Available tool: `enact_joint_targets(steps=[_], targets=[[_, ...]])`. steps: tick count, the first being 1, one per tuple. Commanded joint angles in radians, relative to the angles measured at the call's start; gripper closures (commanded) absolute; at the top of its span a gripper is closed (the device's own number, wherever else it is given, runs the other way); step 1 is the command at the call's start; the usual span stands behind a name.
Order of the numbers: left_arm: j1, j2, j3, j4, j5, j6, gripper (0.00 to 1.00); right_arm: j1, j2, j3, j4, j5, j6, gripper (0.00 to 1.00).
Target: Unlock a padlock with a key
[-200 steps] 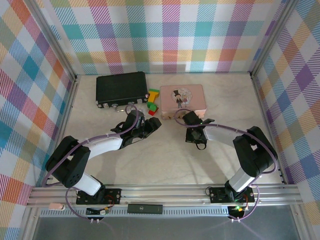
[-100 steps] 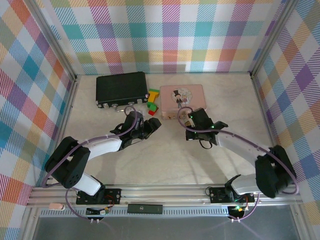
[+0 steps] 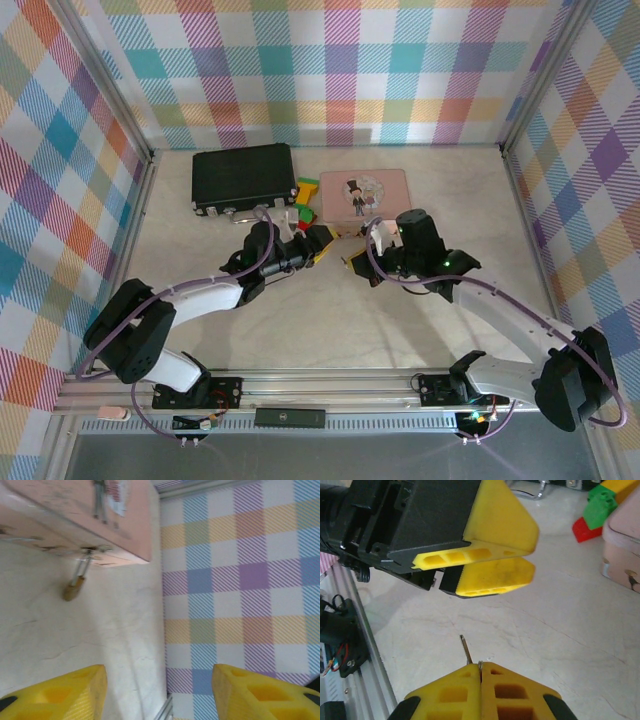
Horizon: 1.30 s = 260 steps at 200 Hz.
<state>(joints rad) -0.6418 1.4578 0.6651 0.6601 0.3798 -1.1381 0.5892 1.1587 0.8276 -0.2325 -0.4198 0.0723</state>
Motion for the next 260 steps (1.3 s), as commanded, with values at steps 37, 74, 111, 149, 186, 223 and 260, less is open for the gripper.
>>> enact_joint_targets(steps=[37, 74, 111, 149, 186, 223, 260], targets=[[-0.031, -0.083, -0.018, 0.043, 0.034, 0.110, 0.45, -0.012, 0.036, 0.048, 0.058, -0.016, 0.050, 1.00], [-0.064, -0.155, -0.014, -0.098, -0.013, 0.236, 0.46, -0.038, 0.040, 0.062, 0.064, -0.027, 0.186, 1.00], [-0.081, -0.171, 0.029, -0.200, -0.049, 0.338, 0.48, -0.040, 0.045, 0.074, 0.057, -0.048, 0.249, 1.00], [-0.082, -0.126, 0.063, -0.175, -0.037, 0.367, 0.54, -0.052, 0.042, 0.081, 0.045, -0.051, 0.317, 1.00], [-0.081, -0.092, 0.084, -0.126, -0.035, 0.351, 0.56, -0.055, 0.034, 0.075, 0.052, -0.058, 0.341, 1.00], [-0.081, -0.059, 0.100, -0.089, -0.029, 0.344, 0.69, -0.058, 0.041, 0.070, 0.071, -0.077, 0.357, 1.00], [-0.082, -0.041, 0.103, -0.054, -0.014, 0.332, 0.92, -0.066, 0.041, 0.067, 0.069, -0.075, 0.363, 1.00]])
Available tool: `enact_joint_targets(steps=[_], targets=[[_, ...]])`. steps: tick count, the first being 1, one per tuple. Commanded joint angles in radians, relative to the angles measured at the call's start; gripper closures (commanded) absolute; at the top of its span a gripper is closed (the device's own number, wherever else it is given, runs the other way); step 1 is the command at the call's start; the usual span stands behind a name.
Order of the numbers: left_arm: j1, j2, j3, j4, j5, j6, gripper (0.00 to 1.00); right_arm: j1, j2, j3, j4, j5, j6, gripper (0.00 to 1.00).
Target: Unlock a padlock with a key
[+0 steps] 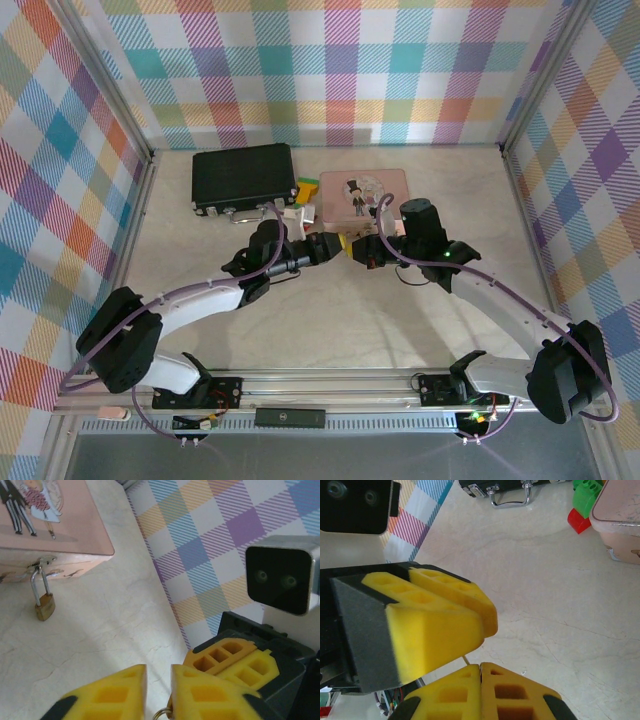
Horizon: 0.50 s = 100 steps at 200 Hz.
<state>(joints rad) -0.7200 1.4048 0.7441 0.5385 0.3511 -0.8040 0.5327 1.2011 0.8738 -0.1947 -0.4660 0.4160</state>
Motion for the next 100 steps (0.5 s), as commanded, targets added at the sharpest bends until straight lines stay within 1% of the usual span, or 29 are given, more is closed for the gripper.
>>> enact_joint_targets(steps=[1, 12, 47, 56, 72, 77, 84, 100], targets=[[-0.003, 0.013, 0.024, 0.067, 0.015, -0.002, 0.92, -0.010, -0.001, 0.021, 0.032, -0.030, 0.019, 1.00], [-0.004, 0.015, 0.020, 0.075, 0.019, -0.006, 1.00, -0.013, -0.001, 0.016, 0.040, -0.030, 0.025, 1.00], [-0.004, 0.018, 0.014, 0.095, 0.026, -0.029, 1.00, -0.022, -0.014, 0.011, 0.054, -0.020, 0.045, 1.00], [-0.004, 0.015, 0.015, 0.091, 0.023, -0.027, 1.00, -0.026, -0.025, 0.007, 0.049, -0.006, 0.051, 0.89], [-0.001, 0.006, 0.016, 0.074, 0.020, -0.012, 1.00, -0.037, -0.055, -0.009, 0.040, 0.018, 0.050, 0.64], [0.001, 0.001, 0.016, 0.065, 0.017, -0.005, 1.00, -0.040, -0.068, -0.018, 0.036, 0.028, 0.052, 0.58], [0.004, -0.004, 0.017, 0.056, 0.015, 0.008, 1.00, -0.046, -0.085, -0.033, 0.041, 0.035, 0.052, 0.54], [0.011, -0.019, 0.018, 0.043, 0.025, 0.046, 1.00, -0.057, -0.121, -0.074, 0.069, 0.014, 0.049, 0.51]])
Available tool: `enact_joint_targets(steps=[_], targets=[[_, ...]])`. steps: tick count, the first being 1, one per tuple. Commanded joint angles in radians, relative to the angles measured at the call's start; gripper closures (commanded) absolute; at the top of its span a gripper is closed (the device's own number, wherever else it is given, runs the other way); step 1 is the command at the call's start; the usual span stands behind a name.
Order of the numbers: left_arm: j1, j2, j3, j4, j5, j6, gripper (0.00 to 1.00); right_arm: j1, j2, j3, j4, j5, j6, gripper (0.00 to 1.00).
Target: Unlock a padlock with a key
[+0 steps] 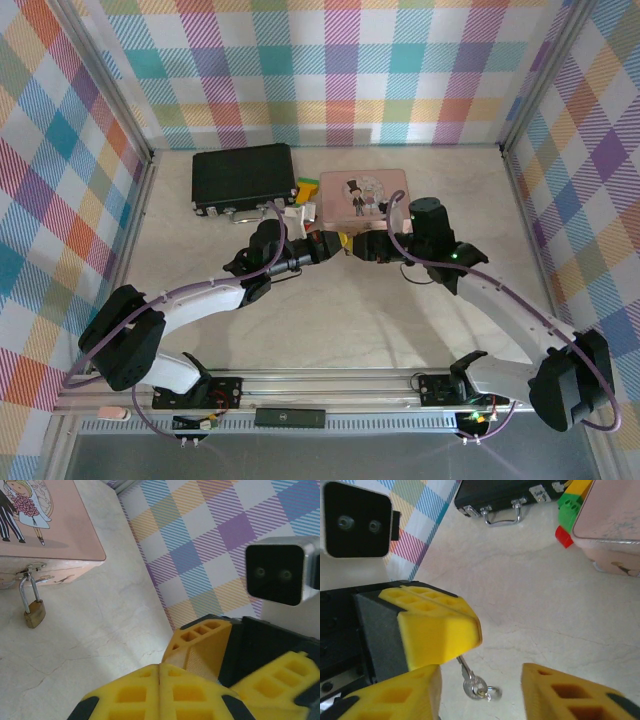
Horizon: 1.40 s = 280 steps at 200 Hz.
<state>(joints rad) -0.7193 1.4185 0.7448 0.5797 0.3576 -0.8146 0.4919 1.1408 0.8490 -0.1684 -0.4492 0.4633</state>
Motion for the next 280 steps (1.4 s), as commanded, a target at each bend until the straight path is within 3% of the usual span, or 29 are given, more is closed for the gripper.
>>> enact_joint_targets(steps=[1, 40, 95, 124, 176, 237, 280], targets=[[0.010, -0.033, 0.017, 0.002, 0.020, 0.060, 1.00, -0.016, -0.062, -0.052, 0.045, -0.004, 0.001, 0.51], [0.024, -0.044, 0.031, 0.007, 0.106, 0.164, 1.00, -0.018, -0.087, -0.141, 0.177, -0.099, 0.031, 0.52], [0.031, -0.026, 0.030, 0.087, 0.154, 0.124, 1.00, -0.017, -0.065, -0.236, 0.407, -0.191, 0.087, 0.57], [0.031, -0.002, 0.021, 0.147, 0.168, 0.084, 1.00, -0.018, -0.035, -0.269, 0.521, -0.234, 0.139, 0.64], [0.031, 0.002, 0.011, 0.169, 0.175, 0.065, 1.00, -0.018, -0.032, -0.279, 0.561, -0.233, 0.139, 0.79], [0.029, 0.006, -0.002, 0.186, 0.159, 0.051, 1.00, -0.018, -0.028, -0.301, 0.606, -0.251, 0.161, 0.73], [0.029, 0.006, -0.005, 0.192, 0.156, 0.043, 1.00, -0.018, -0.021, -0.304, 0.629, -0.255, 0.164, 0.92]])
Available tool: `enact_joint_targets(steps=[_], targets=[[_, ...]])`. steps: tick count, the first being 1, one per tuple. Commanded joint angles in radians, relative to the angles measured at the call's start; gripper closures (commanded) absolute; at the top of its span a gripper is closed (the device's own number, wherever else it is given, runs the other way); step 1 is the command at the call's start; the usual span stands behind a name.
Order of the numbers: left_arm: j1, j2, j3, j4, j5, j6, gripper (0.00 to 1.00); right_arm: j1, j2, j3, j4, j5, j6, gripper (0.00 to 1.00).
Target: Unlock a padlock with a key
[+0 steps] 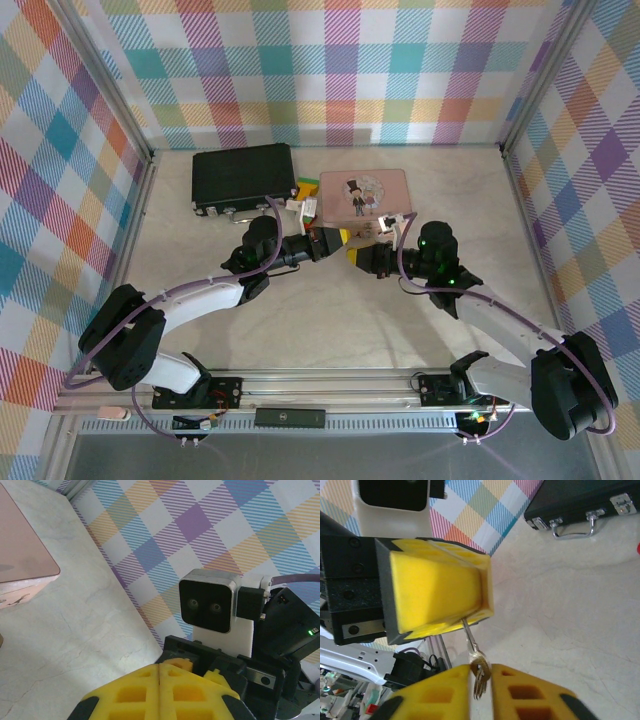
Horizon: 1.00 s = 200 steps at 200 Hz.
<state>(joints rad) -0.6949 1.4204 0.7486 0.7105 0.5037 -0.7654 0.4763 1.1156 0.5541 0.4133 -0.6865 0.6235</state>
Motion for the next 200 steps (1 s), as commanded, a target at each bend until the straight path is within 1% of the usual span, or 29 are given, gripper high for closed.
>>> enact_joint_targets(steps=[1, 17, 37, 44, 49, 58, 64, 69, 76, 98, 114, 141, 156, 200], targets=[[0.005, 0.003, -0.008, 0.062, 0.010, -0.006, 1.00, -0.002, 0.004, -0.009, 0.047, -0.019, 0.003, 0.93], [0.004, 0.006, -0.012, 0.073, 0.009, -0.017, 1.00, -0.002, 0.002, -0.005, 0.034, -0.024, -0.008, 1.00], [0.003, 0.006, -0.014, 0.072, 0.000, -0.035, 1.00, -0.002, -0.009, 0.003, -0.001, -0.010, -0.034, 1.00], [0.003, 0.001, -0.014, 0.056, -0.012, -0.042, 0.92, -0.002, -0.015, 0.010, -0.028, -0.001, -0.047, 1.00], [0.004, -0.004, -0.012, 0.040, -0.023, -0.047, 0.84, -0.002, -0.021, 0.017, -0.056, 0.009, -0.063, 1.00], [0.003, -0.018, -0.011, -0.006, -0.055, -0.059, 0.63, -0.001, -0.032, 0.037, -0.123, 0.034, -0.098, 1.00], [0.003, -0.035, -0.009, -0.044, -0.083, -0.065, 0.52, 0.001, -0.041, 0.047, -0.163, 0.052, -0.124, 1.00], [0.003, -0.050, -0.008, -0.086, -0.111, -0.076, 0.46, 0.002, -0.050, 0.057, -0.203, 0.073, -0.145, 1.00], [0.004, -0.070, -0.002, -0.148, -0.151, -0.090, 0.43, 0.007, -0.059, 0.073, -0.264, 0.115, -0.179, 1.00], [0.003, -0.113, 0.040, -0.376, -0.259, -0.158, 0.41, 0.029, -0.076, 0.126, -0.423, 0.249, -0.277, 1.00], [-0.001, -0.122, 0.062, -0.468, -0.298, -0.228, 0.41, 0.059, -0.069, 0.165, -0.499, 0.348, -0.337, 1.00], [-0.017, -0.109, 0.077, -0.487, -0.319, -0.365, 0.44, 0.138, -0.036, 0.223, -0.580, 0.527, -0.424, 1.00], [-0.035, -0.095, 0.096, -0.497, -0.331, -0.414, 0.45, 0.183, -0.009, 0.248, -0.599, 0.614, -0.466, 1.00], [-0.070, -0.045, 0.134, -0.485, -0.359, -0.536, 0.48, 0.259, 0.059, 0.289, -0.595, 0.721, -0.524, 1.00]])
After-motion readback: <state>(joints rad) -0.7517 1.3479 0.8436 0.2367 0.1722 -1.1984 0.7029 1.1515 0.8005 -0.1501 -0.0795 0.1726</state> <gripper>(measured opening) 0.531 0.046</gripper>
